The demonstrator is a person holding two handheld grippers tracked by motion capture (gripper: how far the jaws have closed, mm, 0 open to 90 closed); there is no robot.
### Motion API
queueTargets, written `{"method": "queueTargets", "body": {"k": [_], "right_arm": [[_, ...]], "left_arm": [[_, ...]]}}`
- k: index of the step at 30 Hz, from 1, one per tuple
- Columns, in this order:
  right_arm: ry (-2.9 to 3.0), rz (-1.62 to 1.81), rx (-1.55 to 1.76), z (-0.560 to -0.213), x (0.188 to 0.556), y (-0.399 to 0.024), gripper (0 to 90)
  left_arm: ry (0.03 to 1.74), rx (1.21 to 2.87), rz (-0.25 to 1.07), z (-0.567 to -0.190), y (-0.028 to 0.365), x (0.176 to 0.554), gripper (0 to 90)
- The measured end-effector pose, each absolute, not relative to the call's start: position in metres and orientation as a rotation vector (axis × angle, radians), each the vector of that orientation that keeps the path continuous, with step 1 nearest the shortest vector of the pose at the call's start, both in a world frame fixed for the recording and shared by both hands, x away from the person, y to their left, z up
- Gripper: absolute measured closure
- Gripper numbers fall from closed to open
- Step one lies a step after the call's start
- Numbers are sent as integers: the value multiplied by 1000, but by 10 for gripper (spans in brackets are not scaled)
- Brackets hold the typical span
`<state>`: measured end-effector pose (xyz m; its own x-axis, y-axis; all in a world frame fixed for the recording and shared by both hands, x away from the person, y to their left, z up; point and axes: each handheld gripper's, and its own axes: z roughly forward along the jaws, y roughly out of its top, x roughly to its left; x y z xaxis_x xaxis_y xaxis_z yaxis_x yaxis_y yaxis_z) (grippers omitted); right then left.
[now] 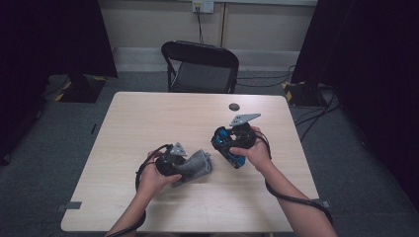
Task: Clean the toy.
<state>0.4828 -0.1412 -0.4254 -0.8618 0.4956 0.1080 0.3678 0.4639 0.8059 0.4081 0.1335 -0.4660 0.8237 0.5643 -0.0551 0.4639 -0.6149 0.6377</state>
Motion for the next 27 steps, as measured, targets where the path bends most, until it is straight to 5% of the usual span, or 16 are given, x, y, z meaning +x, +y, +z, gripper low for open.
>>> {"method": "queueTargets", "body": {"k": [13, 15, 17, 27], "right_arm": [[2573, 1358, 744, -423, 480, -136, 259], [2575, 1366, 736, -422, 479, -134, 259], [2578, 1365, 730, -420, 479, -133, 259], [2573, 1410, 691, -409, 473, -122, 259]], "left_arm": [[704, 2412, 226, -483, 157, 395, 255], [700, 2403, 228, -482, 158, 395, 318], [722, 2389, 232, -480, 161, 393, 652], [1071, 2205, 336, -449, 151, 426, 717]]}}
